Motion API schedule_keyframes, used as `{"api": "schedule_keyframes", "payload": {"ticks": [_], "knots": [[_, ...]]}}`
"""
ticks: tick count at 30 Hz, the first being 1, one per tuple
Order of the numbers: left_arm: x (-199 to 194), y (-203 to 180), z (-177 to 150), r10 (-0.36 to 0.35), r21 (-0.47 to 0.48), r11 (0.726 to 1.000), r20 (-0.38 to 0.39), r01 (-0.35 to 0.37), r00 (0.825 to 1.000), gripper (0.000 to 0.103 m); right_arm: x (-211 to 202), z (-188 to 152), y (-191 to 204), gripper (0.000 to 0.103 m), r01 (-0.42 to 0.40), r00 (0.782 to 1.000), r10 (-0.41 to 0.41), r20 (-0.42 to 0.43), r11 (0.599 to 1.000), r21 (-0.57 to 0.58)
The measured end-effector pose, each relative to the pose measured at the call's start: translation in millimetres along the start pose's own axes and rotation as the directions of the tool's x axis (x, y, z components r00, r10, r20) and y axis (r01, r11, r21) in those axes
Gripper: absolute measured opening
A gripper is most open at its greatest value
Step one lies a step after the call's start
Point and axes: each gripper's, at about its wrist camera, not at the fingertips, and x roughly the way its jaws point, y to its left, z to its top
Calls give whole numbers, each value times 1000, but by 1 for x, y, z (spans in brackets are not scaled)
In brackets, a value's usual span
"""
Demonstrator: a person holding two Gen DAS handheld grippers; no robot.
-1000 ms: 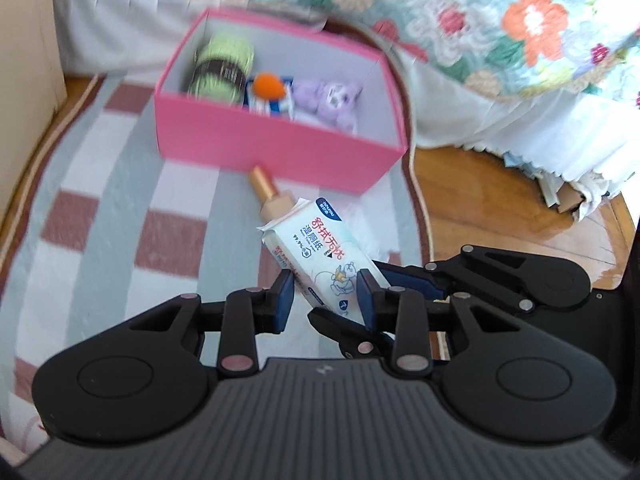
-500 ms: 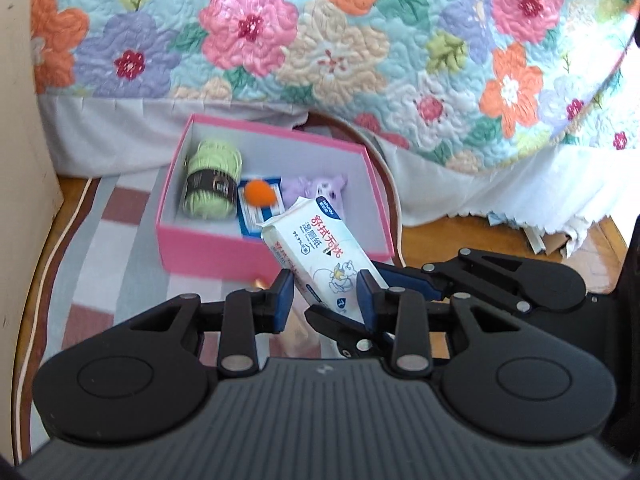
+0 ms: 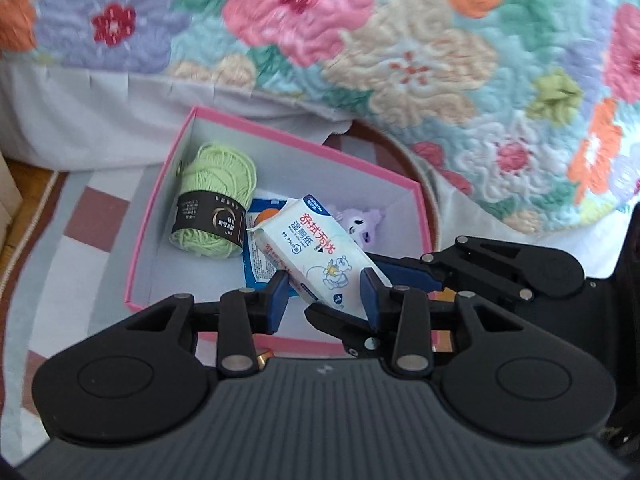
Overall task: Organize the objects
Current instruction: 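Carry the white tissue pack into the pink box with the left tool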
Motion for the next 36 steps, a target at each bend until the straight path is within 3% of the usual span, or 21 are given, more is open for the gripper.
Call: {"api": "schedule_keyframes", "payload": {"ticks": [7, 10, 14, 21, 27, 31, 36], "knots": [[48, 27, 8, 22, -112, 993, -110, -34, 994, 37, 51, -2, -27, 45, -107, 987, 108, -120, 994, 10], [64, 29, 7, 60, -95, 993, -135, -73, 989, 37, 69, -6, -32, 45, -146, 977, 141, -163, 989, -16], [82, 37, 9, 89, -103, 989, -155, -105, 984, 37, 93, -7, -37, 45, -161, 967, 155, -201, 987, -13], [108, 55, 6, 61, -160, 983, -192, -93, 979, 37, 117, -13, -43, 45, -146, 952, 144, -270, 989, 14], [121, 61, 8, 73, -162, 982, -168, -100, 983, 37, 128, -21, -54, 45, -51, 951, 44, -305, 999, -16], [117, 60, 10, 89, -143, 984, -134, -108, 987, 37, 125, -26, -62, 64, 48, 961, -50, -272, 999, -16], [104, 56, 12, 106, -112, 987, -96, -116, 990, 37, 119, -27, -76, 66, 128, 962, -109, -251, 990, 61]]}}
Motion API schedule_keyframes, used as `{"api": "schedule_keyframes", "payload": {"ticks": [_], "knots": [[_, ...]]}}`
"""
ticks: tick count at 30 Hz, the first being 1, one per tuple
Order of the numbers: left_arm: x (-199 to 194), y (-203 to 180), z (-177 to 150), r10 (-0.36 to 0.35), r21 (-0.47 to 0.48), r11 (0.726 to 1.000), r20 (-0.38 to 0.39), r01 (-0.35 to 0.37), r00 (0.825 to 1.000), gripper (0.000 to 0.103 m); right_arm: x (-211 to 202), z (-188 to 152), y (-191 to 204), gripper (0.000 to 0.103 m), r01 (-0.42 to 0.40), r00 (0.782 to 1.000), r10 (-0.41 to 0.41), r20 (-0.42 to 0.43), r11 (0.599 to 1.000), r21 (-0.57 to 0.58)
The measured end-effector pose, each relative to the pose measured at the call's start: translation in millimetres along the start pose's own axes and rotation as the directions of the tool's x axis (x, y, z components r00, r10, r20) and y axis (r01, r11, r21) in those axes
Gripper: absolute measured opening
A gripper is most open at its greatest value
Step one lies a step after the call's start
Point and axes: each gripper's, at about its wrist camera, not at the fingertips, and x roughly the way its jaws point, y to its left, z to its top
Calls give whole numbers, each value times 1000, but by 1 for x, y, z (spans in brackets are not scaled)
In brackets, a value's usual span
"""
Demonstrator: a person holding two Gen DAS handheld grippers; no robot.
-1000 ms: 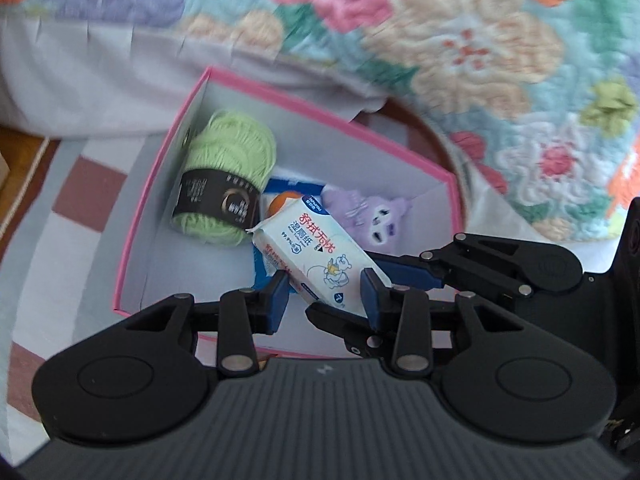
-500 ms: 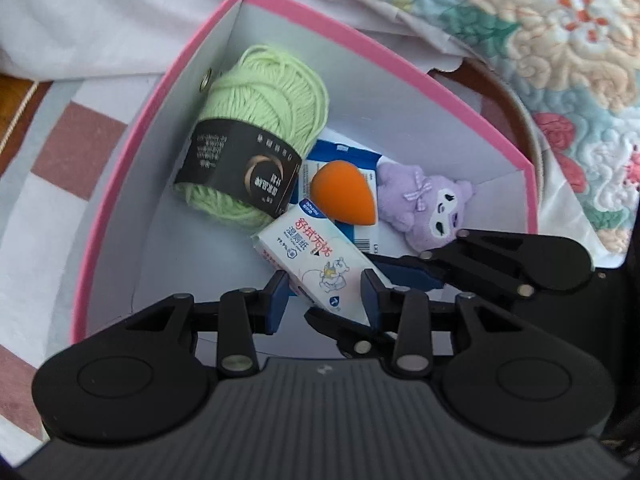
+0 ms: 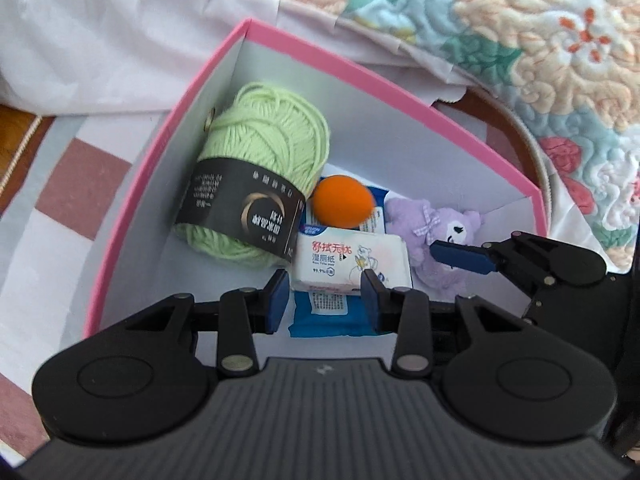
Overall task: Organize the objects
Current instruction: 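Carry the white tissue pack into the pink box with the left tool, then open the left tool to release the tissue pack in the box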
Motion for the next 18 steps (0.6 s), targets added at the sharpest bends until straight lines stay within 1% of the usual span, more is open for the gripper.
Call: {"api": "schedule_keyframes", "payload": {"ticks": [1, 3, 7, 9, 12, 14, 16, 18], "knots": [[-4, -1, 0, 5, 10, 1000, 5, -5, 1000, 37, -5, 0, -2, 66, 7, 1000, -8, 18, 1000, 21], [-14, -4, -2, 11, 26, 1000, 14, -12, 1000, 38, -19, -4, -6, 66, -28, 998, 24, 55, 997, 68], [-40, -12, -10, 20, 74, 997, 18, -22, 1000, 48, -59, -21, -4, 66, -83, 987, 61, 146, 985, 149], [-57, -18, -15, 40, 110, 993, 19, -41, 999, 49, -78, -23, 6, 66, -93, 982, 63, 179, 981, 168], [-84, -24, -22, 51, 149, 987, 11, -52, 999, 51, -103, -30, 18, 66, -66, 981, 33, 193, 984, 167], [-100, -27, -26, 64, 171, 983, 6, -64, 998, 56, -118, -35, 26, 67, -31, 987, 5, 162, 987, 161], [-117, -30, -29, 76, 187, 979, -4, -74, 997, 59, -129, -43, 29, 67, -25, 985, -5, 173, 985, 173], [-133, -34, -33, 70, 204, 977, -11, -66, 997, 60, -143, -49, 32, 67, -43, 984, 7, 178, 978, 202]]}}
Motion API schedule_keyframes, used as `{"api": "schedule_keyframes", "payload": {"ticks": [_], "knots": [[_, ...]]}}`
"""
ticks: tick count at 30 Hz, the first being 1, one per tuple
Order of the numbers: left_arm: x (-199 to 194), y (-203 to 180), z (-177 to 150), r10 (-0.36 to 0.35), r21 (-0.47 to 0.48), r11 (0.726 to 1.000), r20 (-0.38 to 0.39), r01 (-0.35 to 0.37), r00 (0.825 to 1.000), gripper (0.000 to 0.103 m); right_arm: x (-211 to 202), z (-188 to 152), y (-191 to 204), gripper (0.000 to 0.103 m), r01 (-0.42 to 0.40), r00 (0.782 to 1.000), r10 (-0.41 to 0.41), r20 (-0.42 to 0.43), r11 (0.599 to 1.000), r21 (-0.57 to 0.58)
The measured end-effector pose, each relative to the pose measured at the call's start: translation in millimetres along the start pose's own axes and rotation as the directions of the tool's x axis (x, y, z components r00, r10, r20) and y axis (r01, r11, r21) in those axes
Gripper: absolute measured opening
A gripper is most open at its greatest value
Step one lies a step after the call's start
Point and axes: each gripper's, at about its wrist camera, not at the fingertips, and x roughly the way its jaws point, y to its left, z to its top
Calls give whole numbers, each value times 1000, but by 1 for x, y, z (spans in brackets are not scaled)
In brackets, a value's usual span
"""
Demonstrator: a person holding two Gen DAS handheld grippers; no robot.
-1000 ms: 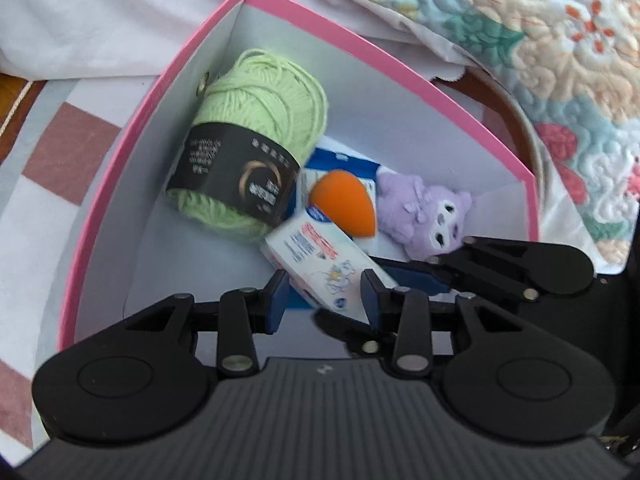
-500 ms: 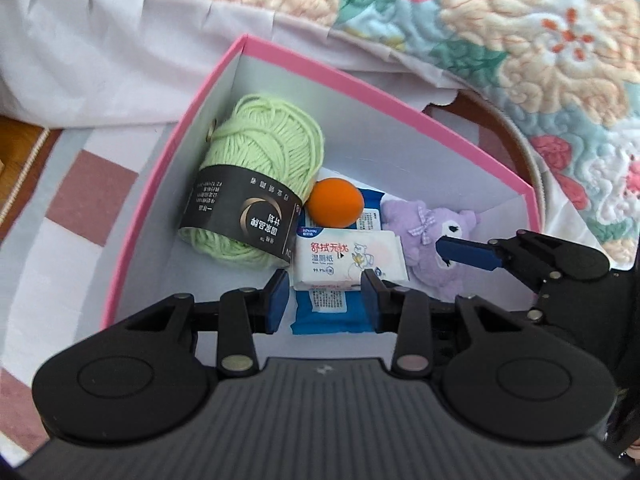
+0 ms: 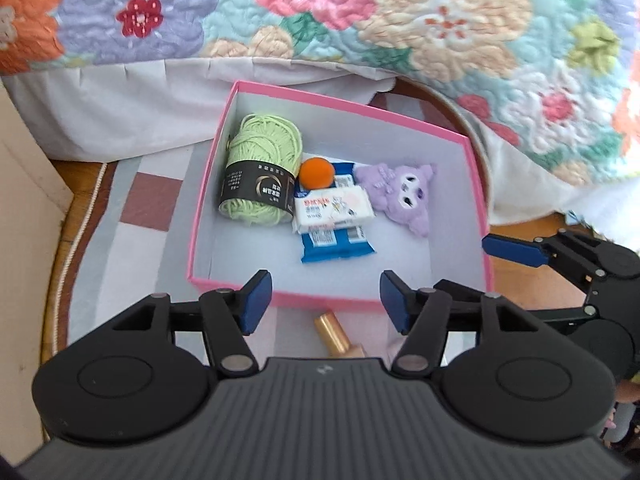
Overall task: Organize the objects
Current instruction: 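Open the left tool to release the tissue pack in the box, then lift the left tool out of the box toward the foundation bottle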
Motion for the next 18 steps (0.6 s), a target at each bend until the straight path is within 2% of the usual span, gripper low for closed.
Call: {"api": "schedule_keyframes", "payload": {"ticks": [8, 13, 15, 18], "knots": [[-60, -13, -19, -40, 52, 998, -8, 41, 999, 62, -75, -5, 33, 67, -14, 995, 15, 95, 1000, -17], [-96, -22, -42, -40, 97, 995, 25, 37, 999, 69, -112, -14, 56, 73, -51, 993, 56, 103, 997, -53], [-106, -26, -56, -24, 122, 992, 34, 20, 999, 70, -121, -22, 66, 77, -52, 993, 59, 102, 996, -74], [-113, -27, -76, -37, 131, 991, 21, 33, 999, 70, -127, -37, 77, 80, -47, 995, 55, 83, 995, -92]]}}
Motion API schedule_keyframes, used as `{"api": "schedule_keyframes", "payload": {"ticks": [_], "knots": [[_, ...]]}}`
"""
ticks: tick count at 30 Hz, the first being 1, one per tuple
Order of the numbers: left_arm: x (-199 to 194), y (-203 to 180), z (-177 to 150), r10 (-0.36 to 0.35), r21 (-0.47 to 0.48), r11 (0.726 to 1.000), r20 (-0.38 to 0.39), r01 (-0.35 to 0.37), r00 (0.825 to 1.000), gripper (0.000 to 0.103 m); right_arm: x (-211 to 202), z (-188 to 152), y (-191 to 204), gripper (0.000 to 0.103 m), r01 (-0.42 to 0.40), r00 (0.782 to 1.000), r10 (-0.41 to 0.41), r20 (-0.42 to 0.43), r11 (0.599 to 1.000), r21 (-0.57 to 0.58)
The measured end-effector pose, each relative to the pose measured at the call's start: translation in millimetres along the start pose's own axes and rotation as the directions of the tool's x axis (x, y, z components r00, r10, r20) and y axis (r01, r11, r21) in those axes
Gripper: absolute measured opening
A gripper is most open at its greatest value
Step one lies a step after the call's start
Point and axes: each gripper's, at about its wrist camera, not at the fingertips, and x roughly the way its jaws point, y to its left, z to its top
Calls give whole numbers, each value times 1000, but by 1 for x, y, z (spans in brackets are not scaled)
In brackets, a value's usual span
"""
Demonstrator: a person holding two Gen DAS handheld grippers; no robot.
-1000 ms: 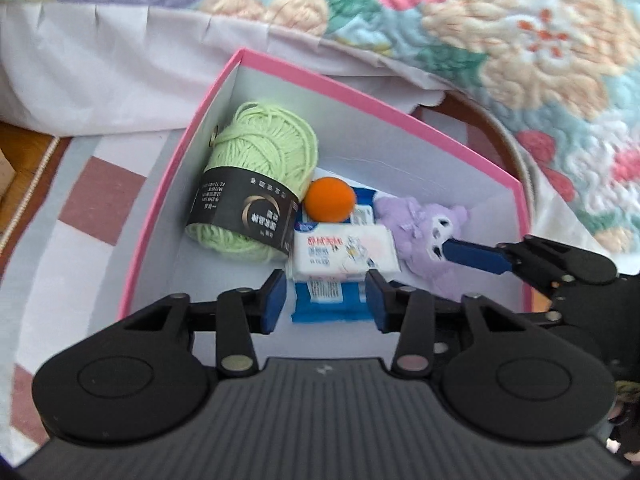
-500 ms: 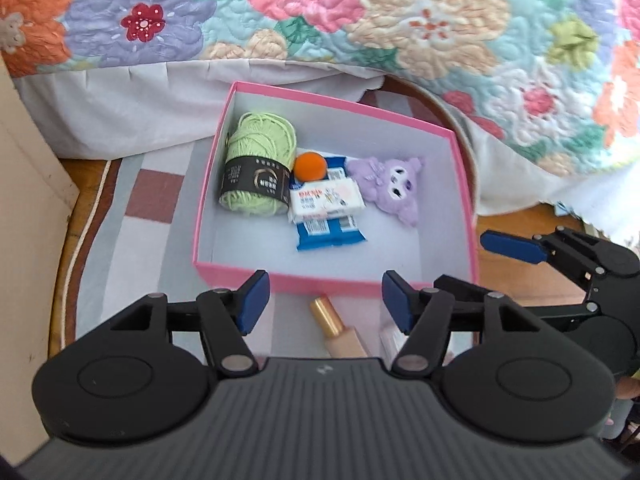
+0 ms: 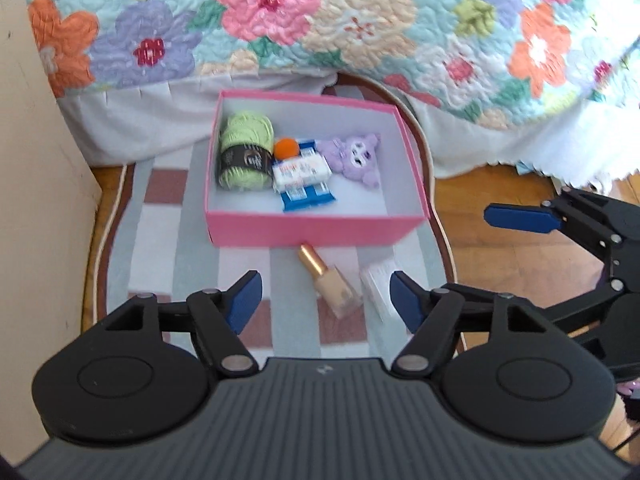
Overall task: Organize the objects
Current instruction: 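Lift the left tool out of the box toward the foundation bottle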
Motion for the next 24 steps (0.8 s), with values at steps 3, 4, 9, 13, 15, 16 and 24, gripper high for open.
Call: {"api": "schedule_keyframes", "payload": {"ticks": [3, 4, 9, 13, 15, 16, 24], "knots": [[-2, -2, -19, -16, -5, 1000, -16, 16, 1000, 72, -3, -15, 11, 81, 5, 1000, -5, -25, 1000, -16], [1, -2, -24, -18, -5, 1000, -23, 18, 1000, 73, -2, -20, 13, 81, 1, 999, -2, -37, 1000, -18], [27, -4, -49, 5, -9, 1000, -91, -6, 996, 73, 8, -44, 21, 81, -40, 994, 38, -99, 999, -15], [49, 1, -62, 13, -34, 999, -132, -18, 991, 73, 21, -60, 23, 81, -46, 991, 44, -125, 999, -16], [59, 4, -66, 18, -42, 999, -141, -24, 990, 73, 25, -67, 24, 81, -62, 990, 58, -125, 998, -26], [64, 6, -67, 18, -53, 998, -147, -26, 989, 73, 29, -70, 24, 81, -61, 990, 56, -132, 998, -29], [106, 12, -69, 1, -86, 996, -133, -12, 991, 73, 67, -91, 18, 81, -43, 993, 42, -113, 999, -6]]}}
